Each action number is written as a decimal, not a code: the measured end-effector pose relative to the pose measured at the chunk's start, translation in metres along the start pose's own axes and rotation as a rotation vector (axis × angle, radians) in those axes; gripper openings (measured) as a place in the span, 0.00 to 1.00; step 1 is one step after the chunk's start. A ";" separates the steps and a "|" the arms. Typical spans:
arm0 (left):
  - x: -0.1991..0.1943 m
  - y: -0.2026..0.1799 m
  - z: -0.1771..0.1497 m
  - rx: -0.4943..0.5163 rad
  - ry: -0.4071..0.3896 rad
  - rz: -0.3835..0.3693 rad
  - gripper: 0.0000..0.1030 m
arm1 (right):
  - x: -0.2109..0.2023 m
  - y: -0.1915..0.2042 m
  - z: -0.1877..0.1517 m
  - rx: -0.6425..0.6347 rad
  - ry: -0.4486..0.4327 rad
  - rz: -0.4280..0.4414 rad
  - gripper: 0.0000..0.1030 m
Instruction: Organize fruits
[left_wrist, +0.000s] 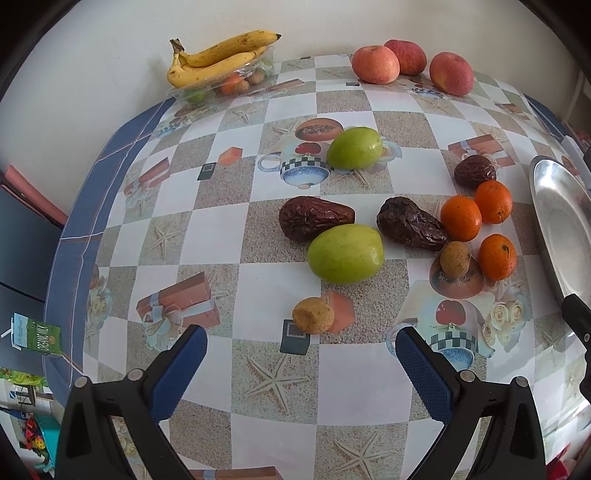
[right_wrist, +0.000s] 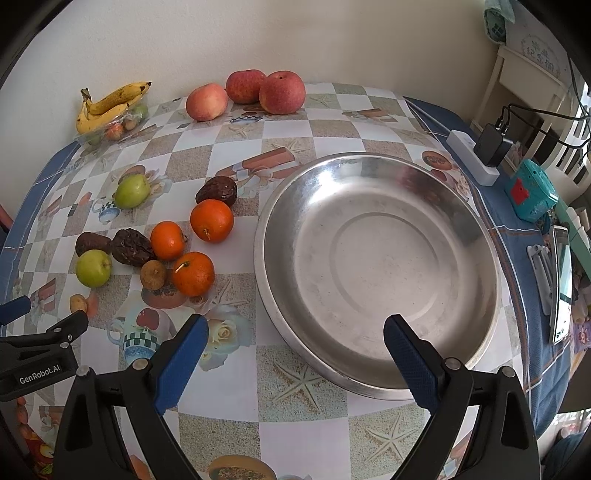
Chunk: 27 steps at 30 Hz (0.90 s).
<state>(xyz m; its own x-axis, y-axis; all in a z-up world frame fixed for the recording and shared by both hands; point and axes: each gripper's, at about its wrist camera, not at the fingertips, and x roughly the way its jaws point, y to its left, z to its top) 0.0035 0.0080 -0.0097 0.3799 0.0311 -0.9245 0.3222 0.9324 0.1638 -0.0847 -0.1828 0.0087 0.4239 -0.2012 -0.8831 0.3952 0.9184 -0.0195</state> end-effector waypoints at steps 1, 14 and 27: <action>0.000 0.000 0.000 -0.001 -0.001 0.002 1.00 | 0.000 0.000 0.000 0.001 0.000 0.000 0.93; -0.004 0.000 0.001 -0.004 -0.065 0.016 1.00 | 0.001 -0.001 0.000 0.004 0.002 0.002 0.93; -0.007 0.002 0.004 -0.013 -0.079 -0.036 1.00 | 0.004 0.004 -0.001 -0.013 0.007 0.019 0.93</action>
<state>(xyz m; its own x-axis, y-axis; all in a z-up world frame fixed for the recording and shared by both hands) 0.0050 0.0080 -0.0014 0.4360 -0.0303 -0.8994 0.3252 0.9372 0.1260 -0.0822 -0.1796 0.0050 0.4256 -0.1813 -0.8866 0.3768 0.9263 -0.0085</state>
